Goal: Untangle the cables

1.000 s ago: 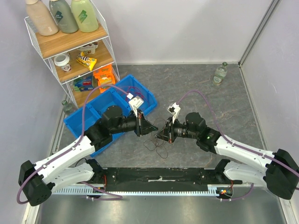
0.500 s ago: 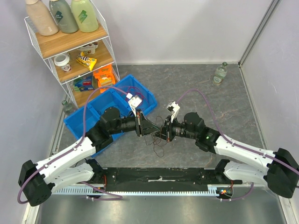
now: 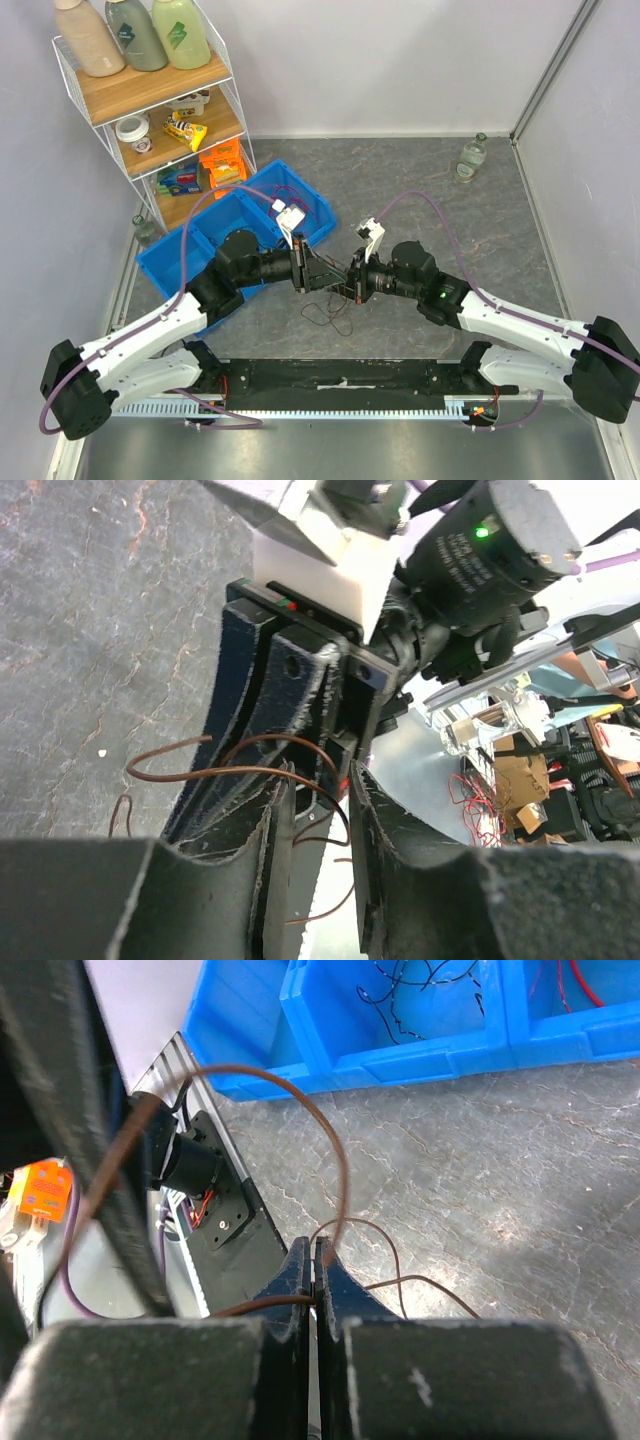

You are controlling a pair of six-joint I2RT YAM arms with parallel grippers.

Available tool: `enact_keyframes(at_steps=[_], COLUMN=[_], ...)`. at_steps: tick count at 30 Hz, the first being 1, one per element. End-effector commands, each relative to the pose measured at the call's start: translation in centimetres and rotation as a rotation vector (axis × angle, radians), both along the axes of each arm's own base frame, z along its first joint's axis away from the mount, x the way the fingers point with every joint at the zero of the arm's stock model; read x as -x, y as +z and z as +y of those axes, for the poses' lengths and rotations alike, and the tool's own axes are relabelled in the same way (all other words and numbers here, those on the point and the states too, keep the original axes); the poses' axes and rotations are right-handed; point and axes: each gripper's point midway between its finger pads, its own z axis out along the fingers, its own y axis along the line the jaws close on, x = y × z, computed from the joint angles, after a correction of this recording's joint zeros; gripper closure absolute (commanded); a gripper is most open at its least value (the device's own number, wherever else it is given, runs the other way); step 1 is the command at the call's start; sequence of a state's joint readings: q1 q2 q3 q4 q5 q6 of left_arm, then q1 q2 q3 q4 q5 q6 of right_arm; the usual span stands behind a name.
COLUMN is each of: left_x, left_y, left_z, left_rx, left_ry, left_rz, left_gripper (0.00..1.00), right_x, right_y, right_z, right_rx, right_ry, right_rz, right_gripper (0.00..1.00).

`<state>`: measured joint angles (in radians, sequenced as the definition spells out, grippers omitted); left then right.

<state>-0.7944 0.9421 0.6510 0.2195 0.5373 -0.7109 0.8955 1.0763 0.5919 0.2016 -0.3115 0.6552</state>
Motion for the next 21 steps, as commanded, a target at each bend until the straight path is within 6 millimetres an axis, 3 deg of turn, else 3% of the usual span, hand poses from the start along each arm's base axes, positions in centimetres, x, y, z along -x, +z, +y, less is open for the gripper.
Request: enact_keyframes(at_steps=[1, 5, 9, 12, 19, 21], left_x=[0.1, 0.0, -0.5, -1.0, -0.9, -0.9], left_y=[0.2, 0.8, 0.6, 0.1, 0.1, 0.1], left_z=[-0.8, -1.1, -1.0, -0.7, -1.1, -1.2], left_rx=[0.01, 0.019, -0.01, -0.036, -0.034, -0.032], left_ry=[-0.029, -0.034, -0.002, 0.033, 0.015, 0.013], left_rz=[0.029, 0.01, 0.002, -0.002, 0.03, 0.032], left_gripper=[0.66, 0.67, 0.8, 0.84, 0.65, 0.64], right_x=[-0.4, -0.3, -0.2, -0.3, -0.3, -0.2], right_y=[3.2, 3.1, 3.1, 3.3, 3.3, 3.3], right_z=[0.8, 0.8, 0.8, 0.7, 1.1, 1.2], right_rx=[-0.055, -0.045, -0.042, -0.034, -0.023, -0.026], right_ry=[-0.004, -0.008, -0.007, -0.017, -0.011, -0.006], right_rz=[-0.058, -0.061, -0.065, -0.073, -0.079, -0.081], right_gripper=[1.0, 1.0, 1.0, 1.0, 1.0, 1.0])
